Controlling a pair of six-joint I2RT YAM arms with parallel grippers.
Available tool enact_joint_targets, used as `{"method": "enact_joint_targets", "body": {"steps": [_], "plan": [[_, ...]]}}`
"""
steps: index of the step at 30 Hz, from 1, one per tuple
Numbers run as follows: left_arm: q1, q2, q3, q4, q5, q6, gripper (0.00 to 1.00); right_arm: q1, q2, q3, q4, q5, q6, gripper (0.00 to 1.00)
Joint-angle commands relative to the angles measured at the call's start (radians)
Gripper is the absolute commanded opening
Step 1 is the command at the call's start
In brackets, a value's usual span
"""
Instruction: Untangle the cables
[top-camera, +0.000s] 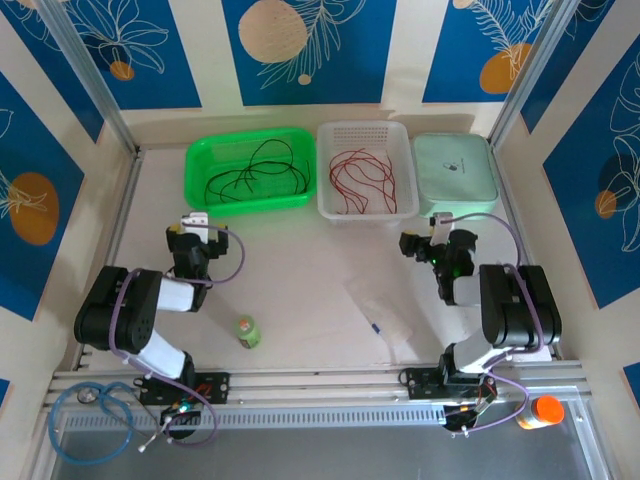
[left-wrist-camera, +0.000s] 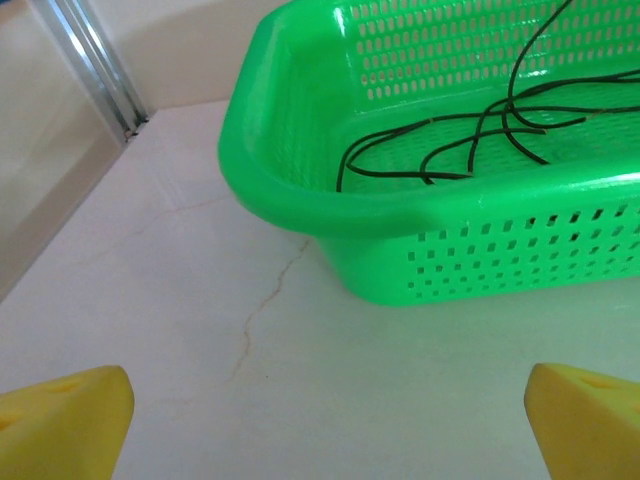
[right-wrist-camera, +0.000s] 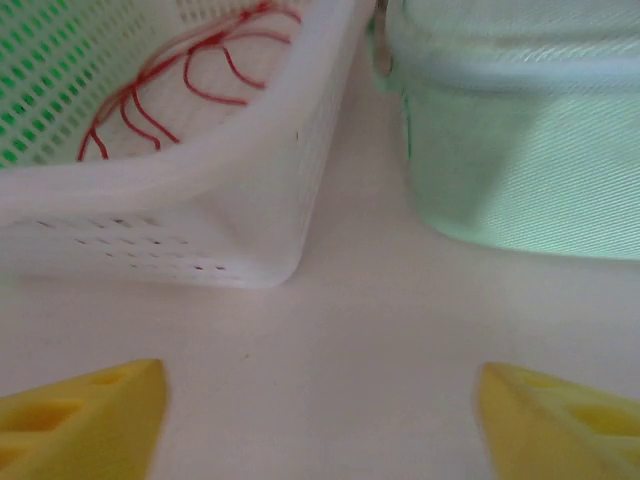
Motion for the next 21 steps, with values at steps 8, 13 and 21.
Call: {"method": "enact_joint_targets", "body": {"steps": [8, 13, 21], "plan": [[0.010, 0.007, 0.012, -0.010, 0.050, -0.022, 1.00, 0.042, -0.021, 0.065, -0.035, 0.073, -0.034, 0.99], [0.010, 0.006, 0.013, -0.013, 0.049, -0.022, 1.00, 0.039, -0.021, 0.068, -0.041, 0.067, -0.031, 0.99], [0.015, 0.007, 0.017, -0.021, 0.064, -0.025, 1.00, 0.037, -0.022, 0.068, -0.041, 0.065, -0.031, 0.99]]}}
